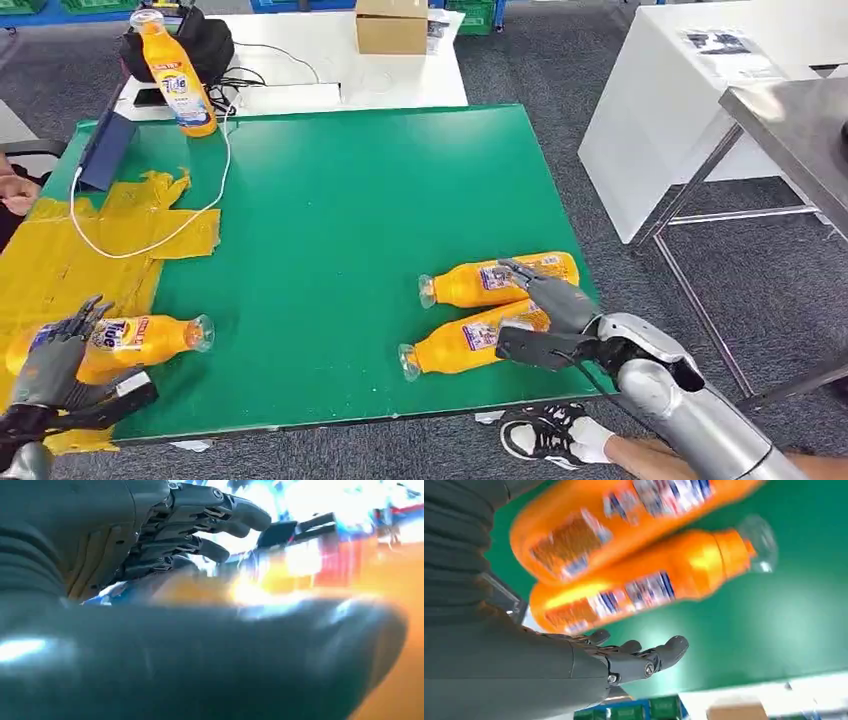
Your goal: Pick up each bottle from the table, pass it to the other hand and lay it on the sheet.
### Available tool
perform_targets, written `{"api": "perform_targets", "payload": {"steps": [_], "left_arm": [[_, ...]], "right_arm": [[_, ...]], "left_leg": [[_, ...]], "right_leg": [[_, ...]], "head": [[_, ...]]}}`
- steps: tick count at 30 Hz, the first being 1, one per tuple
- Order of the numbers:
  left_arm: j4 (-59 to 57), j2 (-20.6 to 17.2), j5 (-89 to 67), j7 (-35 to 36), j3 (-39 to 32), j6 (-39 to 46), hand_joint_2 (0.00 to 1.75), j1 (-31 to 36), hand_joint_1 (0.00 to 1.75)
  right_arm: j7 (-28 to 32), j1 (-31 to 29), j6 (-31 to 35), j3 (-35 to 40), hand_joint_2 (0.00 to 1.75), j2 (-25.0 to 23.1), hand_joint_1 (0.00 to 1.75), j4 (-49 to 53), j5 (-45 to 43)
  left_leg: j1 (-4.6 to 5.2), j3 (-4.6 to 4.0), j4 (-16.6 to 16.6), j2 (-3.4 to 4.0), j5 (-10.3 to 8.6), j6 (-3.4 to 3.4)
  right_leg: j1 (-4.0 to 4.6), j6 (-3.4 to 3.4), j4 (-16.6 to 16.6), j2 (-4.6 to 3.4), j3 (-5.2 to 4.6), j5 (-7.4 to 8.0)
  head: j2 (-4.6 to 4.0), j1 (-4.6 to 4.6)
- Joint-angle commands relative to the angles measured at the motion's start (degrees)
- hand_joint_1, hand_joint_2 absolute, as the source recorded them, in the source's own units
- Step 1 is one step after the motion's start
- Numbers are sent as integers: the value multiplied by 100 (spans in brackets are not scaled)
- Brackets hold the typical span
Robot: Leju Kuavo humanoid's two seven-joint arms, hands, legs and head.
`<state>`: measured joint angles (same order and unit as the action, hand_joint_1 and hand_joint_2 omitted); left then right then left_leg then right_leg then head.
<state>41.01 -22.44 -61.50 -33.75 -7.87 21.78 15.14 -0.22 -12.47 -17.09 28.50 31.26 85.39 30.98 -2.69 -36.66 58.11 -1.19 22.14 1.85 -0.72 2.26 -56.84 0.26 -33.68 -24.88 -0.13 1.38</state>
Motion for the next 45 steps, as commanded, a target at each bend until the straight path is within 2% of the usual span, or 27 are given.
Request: {"api": "perform_targets", "payload": {"steps": [1, 3, 4, 8, 12, 15, 19, 20, 24, 25, 27, 30, 35, 37, 38, 41, 43, 45], "left_arm": [[957, 1230, 2554, 67, -1117, -2319, 0, 847, 0], [959, 1210, 2562, 65, -1123, -2321, 0, 799, 0], [952, 1250, 2793, -6, -1221, -2444, 0, 803, 0], [1584, 1496, 3839, 362, -1372, -3465, 0, 749, 0], [1791, 1624, 4351, 585, -1368, -3763, 0, 634, 0], [1873, 1701, 4504, 539, -1329, -3848, 0, 594, 0], [1909, 1725, 4549, 563, -1340, -3871, 0, 588, 0], [1928, 1738, 4570, 601, -1347, -3886, 0, 598, 0], [1835, 1933, 4704, 812, -1294, -4011, 0, 845, 0], [1766, 1966, 4672, 829, -1195, -3964, 0, 961, 0], [1720, 1990, 4686, 876, -1116, -3954, 0, 1055, 0], [1717, 1988, 4754, 921, -1063, -3941, 0, 1052, 0], [1679, 1978, 4804, 928, -1076, -3953, 0, 1041, 0], [1676, 1972, 4803, 928, -1077, -3953, 0, 1039, 0], [1656, 1957, 4793, 916, -1054, -3962, 0, 1055, 0], [1653, 1990, 4897, 932, -1047, -4028, 0, 1083, 0], [1743, 2018, 5135, 1081, -1062, -4197, 0, 1010, 0], [1984, 1989, 5517, 1257, -1095, -4472, 0, 749, 0]], "right_arm": [[-48, 196, 169, 647, 175, -290, 0, -836, 555], [-53, 173, 169, 634, 175, -286, 0, -827, 553], [-31, 167, 145, 638, 175, -279, 0, -815, 547], [31, 8, 70, 871, 175, -402, 0, -1106, 725], [67, -137, 57, 1059, 175, -487, 0, -1484, 912], [-24, -371, 376, 1362, 175, -627, 0, -1979, 1713], [-45, -455, 424, 1392, 175, -710, 0, -2179, 1851], [-214, -564, 518, 1535, 175, -771, 0, -2363, 2308], [-389, -745, 405, 1657, 175, -1320, 0, -3715, 3278], [-299, -715, 427, 1613, 175, -1427, 169, -4090, 3329], [-227, -619, 483, 1622, 175, -1386, 175, -4226, 3380], [-131, -472, 403, 1573, 175, -1254, 175, -4133, 3400], [-124, -351, 420, 1530, 175, -1187, 175, -4114, 3398], [-120, -360, 416, 1530, 175, -1202, 175, -4107, 3396], [-88, -382, 376, 1536, 175, -1208, 175, -4095, 3404], [-53, -404, 290, 1467, 175, -1204, 175, -3973, 3364], [-138, -306, 510, 775, 175, -1570, 175, -3942, 2723], [244, -177, 841, -136, 175, -1986, 175, -3644, 1500]], "left_leg": [[0, -9, -11, -27, -14, -27], [3, -15, -14, 0, -10, -25], [7, -7, -25, 16, -9, -35], [1, -23, -5, 63, -13, -17], [7, -9, -14, 69, -14, -31], [2, -11, -13, 79, -13, -22], [3, -11, -15, 79, -14, -25], [0, -20, -7, 74, -12, -15], [1, -1, -25, 79, -17, -30], [-3, -4, -21, 70, -17, -25], [-8, 1, -15, 56, -18, -22], [-14, 32, -10, 82, 3, -11], [-11, 70, -27, 60, -2, -26], [-16, 91, -10, 73, 12, -13], [-12, 87, -24, 57, -2, -26], [-15, 99, -12, 66, 6, -19], [-14, 101, -12, 71, 7, -18], [-14, 105, -14, 79, 8, -17]], "right_leg": [[4, -2, 16, 39, 12, 7], [2, -2, 16, 13, 17, 14], [0, -4, 26, -1, 67, 21], [3, -4, 6, -38, 31, 35], [0, -7, 13, -41, 37, 36], [6, -4, 15, -48, 35, 39], [5, -5, 14, -46, 32, 38], [7, -4, 8, -44, 27, 35], [8, -8, 25, -46, 47, 42], [11, -7, 23, -39, 48, 40], [16, -6, 23, -25, 50, 37], [18, -14, 22, -60, 5, 34], [16, -15, 40, -40, 45, 19], [19, -14, 28, -57, 65, 10], [17, -16, 41, -37, 66, 17], [18, -16, 33, -53, 82, 12], [17, -15, 33, -57, 83, 14], [17, -16, 34, -65, 84, 15]], "head": [[0, 2], [0, 2], [0, 2], [0, 0], [0, 0], [0, 0], [0, 0], [0, 0], [0, 0], [0, 0], [0, 2], [0, 2], [0, 2], [0, 2], [0, 2], [0, 2], [0, 2], [0, 2]]}}
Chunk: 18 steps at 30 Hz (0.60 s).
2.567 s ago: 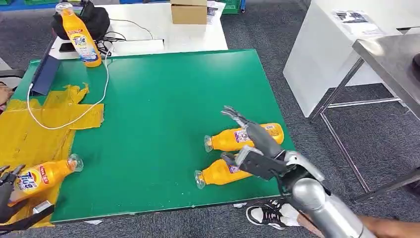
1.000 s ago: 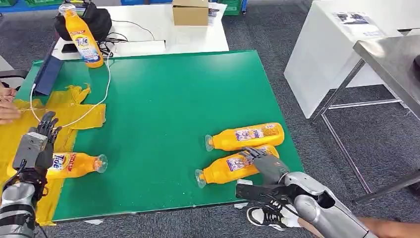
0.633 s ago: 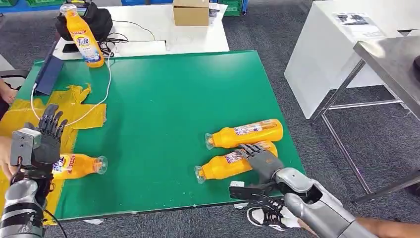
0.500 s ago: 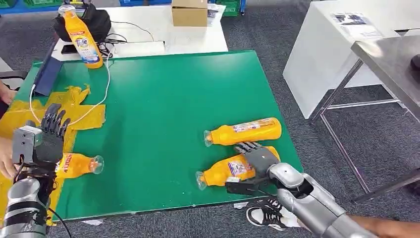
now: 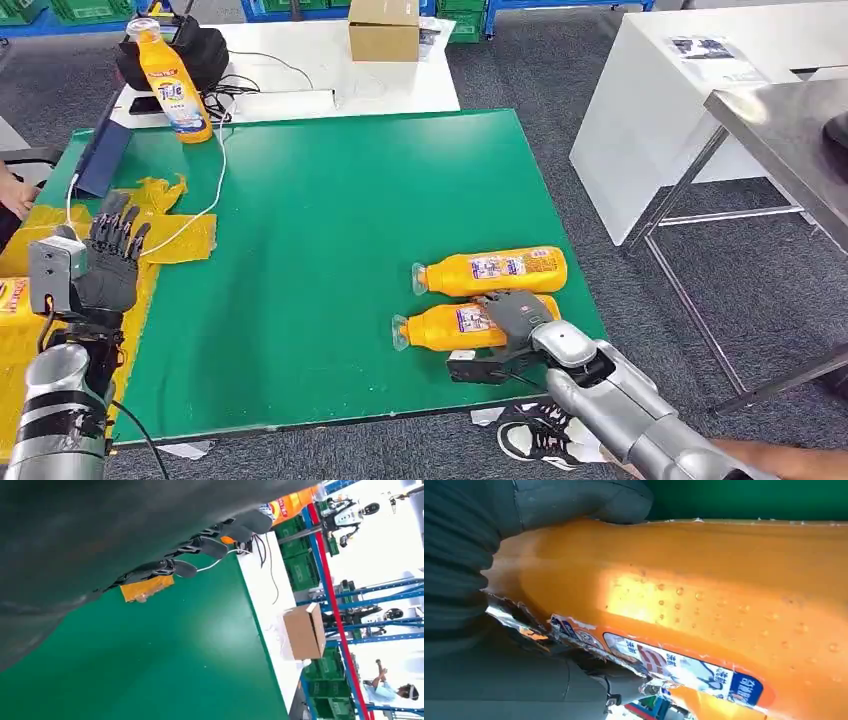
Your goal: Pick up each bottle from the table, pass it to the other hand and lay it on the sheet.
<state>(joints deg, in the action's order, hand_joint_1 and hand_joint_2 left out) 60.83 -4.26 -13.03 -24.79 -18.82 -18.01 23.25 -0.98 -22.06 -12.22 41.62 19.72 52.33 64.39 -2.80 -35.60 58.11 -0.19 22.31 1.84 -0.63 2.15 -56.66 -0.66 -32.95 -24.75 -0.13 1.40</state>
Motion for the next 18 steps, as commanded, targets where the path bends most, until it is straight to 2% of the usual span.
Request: {"api": "perform_targets", "payload": {"steps": [1, 2, 3, 4, 5, 7, 9, 12, 15, 18], "left_arm": [[297, 148, 933, 464, -34, -611, 0, -342, 0], [781, 172, 1345, 616, -102, -855, 0, -766, 0], [1166, 227, 1628, 763, -118, -1040, 0, -1057, 0], [1585, 334, 1936, 927, -62, -1243, 0, -1336, 0], [1816, 427, 2104, 1084, 34, -1324, 175, -1473, 0], [2194, 620, 2221, 1274, 384, -1201, 175, -1580, 0], [2258, 623, 2269, 1337, 555, -1027, 175, -1570, 0], [2276, 623, 2509, 1227, 770, -1109, 175, -1535, 0], [2667, 1007, 2140, 1130, 1452, -984, 175, -1562, 0], [2791, 1065, 2078, 1119, 2235, -796, 175, -1622, 0]], "right_arm": [[571, 893, 530, -1911, 175, -1063, 175, 74, -2543], [729, 1066, 635, -2375, 175, -1424, 175, 864, -3315], [678, 1201, 584, -2620, 175, -1693, 175, 1518, -3902], [547, 1316, 529, -2701, 175, -1913, 175, 2264, -4494], [458, 1352, 579, -2665, 175, -2018, 175, 2675, -4741], [313, 1330, 670, -2471, 175, -2155, 175, 3163, -5048], [248, 1310, 741, -2377, 175, -2122, 175, 3178, -5097], [552, 1279, 731, -2352, 175, -2167, 175, 3047, -5305], [426, 1048, 632, -1860, 175, -2494, 175, 2822, -5309], [353, 940, 703, -1203, 175, -2663, 175, 2514, -5231]], "left_leg": [[0, -4, -25, -20, -16, -23], [1, 4, -17, 13, -3, -15], [4, -1, -23, 18, -6, -20], [4, -11, -21, 34, -3, -13], [9, -6, -23, 56, 7, -18], [2, -12, -7, 69, 12, -15], [5, -50, 1, 61, 7, -9], [2, -101, -5, 25, -12, -16], [1, -110, -6, 16, -13, -20], [2, -131, -9, 17, -16, -11]], "right_leg": [[5, -7, 23, 29, 7, 9], [3, 0, 13, -7, 3, 12], [2, -1, 16, -9, -3, 17], [3, -4, 11, -27, 40, 27], [-1, -6, 5, -45, 43, 25], [7, -7, -10, -54, 39, 19], [2, -7, -23, -41, -10, 16], [4, -13, -17, -6, -47, 23], [7, -13, -16, 3, -50, 21], [4, -13, -16, -4, -70, 27]], "head": [[0, 0], [0, 0], [0, 2], [0, -2], [0, -2], [0, 2], [0, -4], [0, -4], [0, -2], [0, -2]]}}
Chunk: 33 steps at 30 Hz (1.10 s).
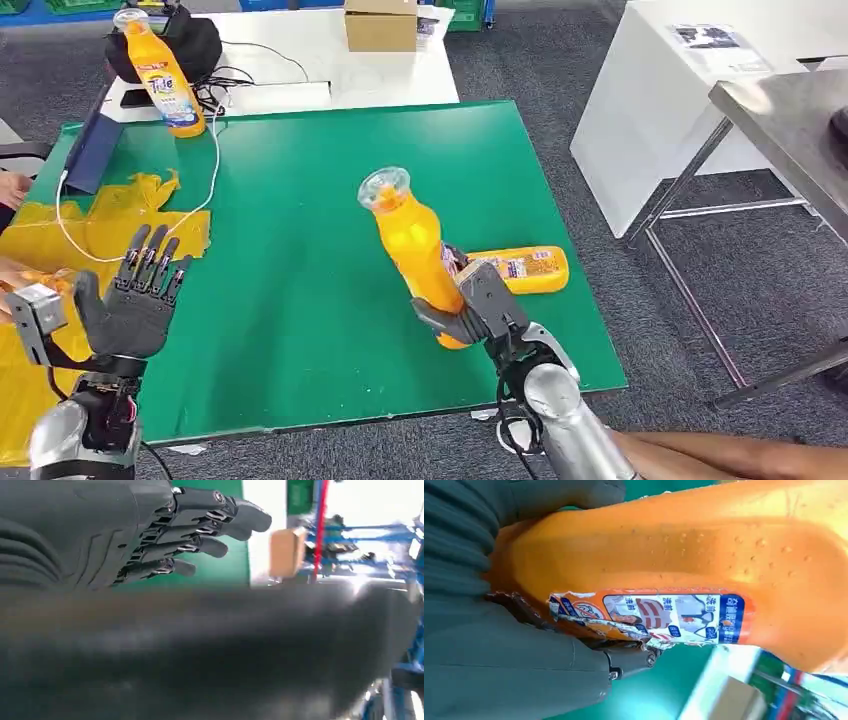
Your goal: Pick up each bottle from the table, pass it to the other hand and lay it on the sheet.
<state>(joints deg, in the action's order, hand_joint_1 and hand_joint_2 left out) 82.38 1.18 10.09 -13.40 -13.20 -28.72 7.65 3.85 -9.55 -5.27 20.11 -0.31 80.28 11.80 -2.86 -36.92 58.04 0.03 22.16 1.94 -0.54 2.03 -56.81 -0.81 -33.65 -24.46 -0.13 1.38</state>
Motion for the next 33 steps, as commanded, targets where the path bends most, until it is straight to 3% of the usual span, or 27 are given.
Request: {"api": "perform_targets", "payload": {"steps": [1, 7, 15, 21, 30, 31, 32, 33], "left_arm": [[668, 487, -256, -73, 1834, 358, 175, -76, 0], [850, 421, -407, -207, 2347, 350, 175, 45, 0], [839, 384, -438, -235, 2361, 327, 175, 52, 0], [916, 393, -1044, -531, 2885, 319, 175, 149, 0], [897, 167, -1696, -808, 3322, 372, 175, 216, 0], [853, 138, -1694, -807, 3355, 351, 175, 233, 23], [834, 124, -1696, -828, 3357, 347, 175, 235, 175], [798, 116, -1696, -829, 3361, 338, 175, 250, 175]], "right_arm": [[-142, -326, 73, 1099, 175, -690, 175, -380, 24], [-249, -515, 45, 1618, 175, -820, 175, -1159, -210], [-265, -534, 29, 1615, 175, -783, 175, -1132, -237], [-373, -1024, -160, 2000, 175, -923, 175, -1700, -371], [-413, -1132, -234, 2276, 175, -890, 175, -1653, -476], [-424, -1138, -233, 2304, 175, -871, 175, -1638, -478], [-428, -1145, -230, 2324, 175, -859, 175, -1634, -481], [-433, -1148, -230, 2339, 175, -850, 175, -1636, -480]], "left_leg": [[10, 3, -3, -6, 0, -26], [6, 6, -6, -4, 3, -18], [8, 4, -8, -9, 1, -25], [7, -7, -4, -9, 0, -20], [13, 6, -11, -13, 2, -30], [8, -3, -7, -14, 1, -20], [12, 7, -12, -13, 2, -29], [8, -4, -7, -12, 0, -18]], "right_leg": [[-7, -2, 0, 13, 4, -4], [-2, -5, 4, 5, 6, -2], [-4, -2, 5, 8, 2, -2], [-5, -3, 0, 5, -7, -1], [-8, -4, 3, 11, 5, -5], [-5, -2, 3, 9, -3, -3], [-7, -4, 5, 11, 7, -5], [-5, -2, 2, 6, -4, -2]], "head": [[0, 2], [0, 0], [0, 2], [0, 0], [0, 0], [0, 0], [0, 0], [0, 0]]}}
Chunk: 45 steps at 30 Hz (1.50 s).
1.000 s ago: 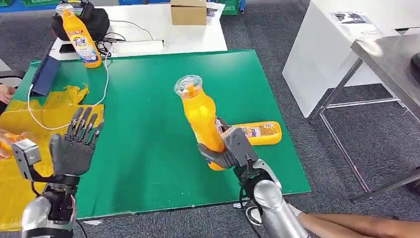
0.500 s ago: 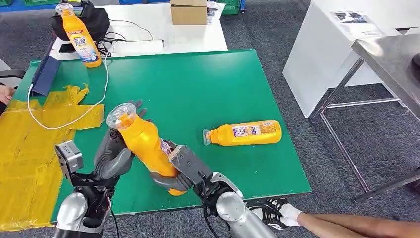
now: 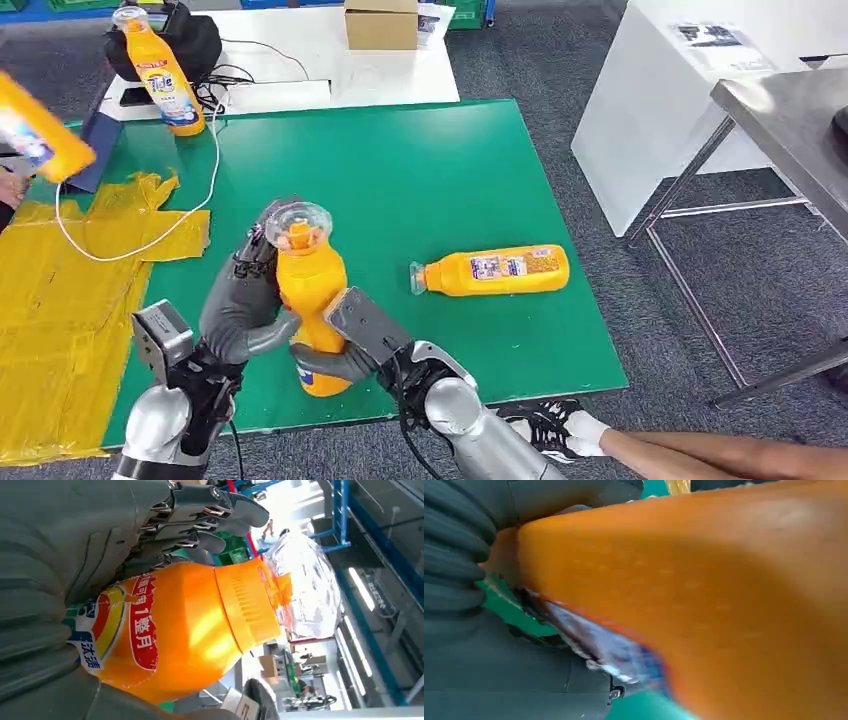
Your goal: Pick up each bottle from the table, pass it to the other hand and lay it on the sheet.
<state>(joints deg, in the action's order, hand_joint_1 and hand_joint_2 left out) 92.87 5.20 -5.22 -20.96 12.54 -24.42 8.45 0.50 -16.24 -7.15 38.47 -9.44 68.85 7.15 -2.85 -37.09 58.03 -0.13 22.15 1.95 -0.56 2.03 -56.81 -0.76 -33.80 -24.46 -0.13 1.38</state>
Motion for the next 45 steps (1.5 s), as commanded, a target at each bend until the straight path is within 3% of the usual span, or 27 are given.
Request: {"api": "perform_targets", "payload": {"steps": [1, 17, 23, 24, 45], "left_arm": [[-273, -297, -164, -77, 783, -100, 175, 180, 175], [-624, -410, -344, -73, 860, -205, 175, 390, 175], [-806, -704, -750, -76, 1126, -208, 175, 701, 175], [-867, -769, -865, -98, 1155, -177, 175, 782, 3], [-1458, -982, -818, -165, 1146, -497, 175, 1081, 0]], "right_arm": [[-102, -482, -41, 512, 175, 66, 175, -499, -16], [-115, -546, -52, 601, 175, 65, 175, -701, -19], [-180, -619, -306, 702, 175, 99, 175, -1053, -80], [-197, -661, -364, 753, 175, 120, 175, -1161, -73], [-193, -935, -683, 1238, 175, 73, 175, -1693, 167]], "left_leg": [[12, 23, -10, 4, 3, -29], [15, 30, -17, 1, 1, -36], [13, 25, -16, -2, -1, -32], [14, 29, -19, -5, -2, -35], [8, 10, -6, -3, -1, -23]], "right_leg": [[-6, -4, 4, 6, 20, -5], [-8, -6, 8, 10, 25, -5], [-6, -6, 8, 11, 22, -4], [-7, -6, 10, 16, 27, -4], [-4, -3, 0, 9, 7, -4]], "head": [[0, 0], [0, 0], [0, 0], [0, 0], [0, 2]]}}
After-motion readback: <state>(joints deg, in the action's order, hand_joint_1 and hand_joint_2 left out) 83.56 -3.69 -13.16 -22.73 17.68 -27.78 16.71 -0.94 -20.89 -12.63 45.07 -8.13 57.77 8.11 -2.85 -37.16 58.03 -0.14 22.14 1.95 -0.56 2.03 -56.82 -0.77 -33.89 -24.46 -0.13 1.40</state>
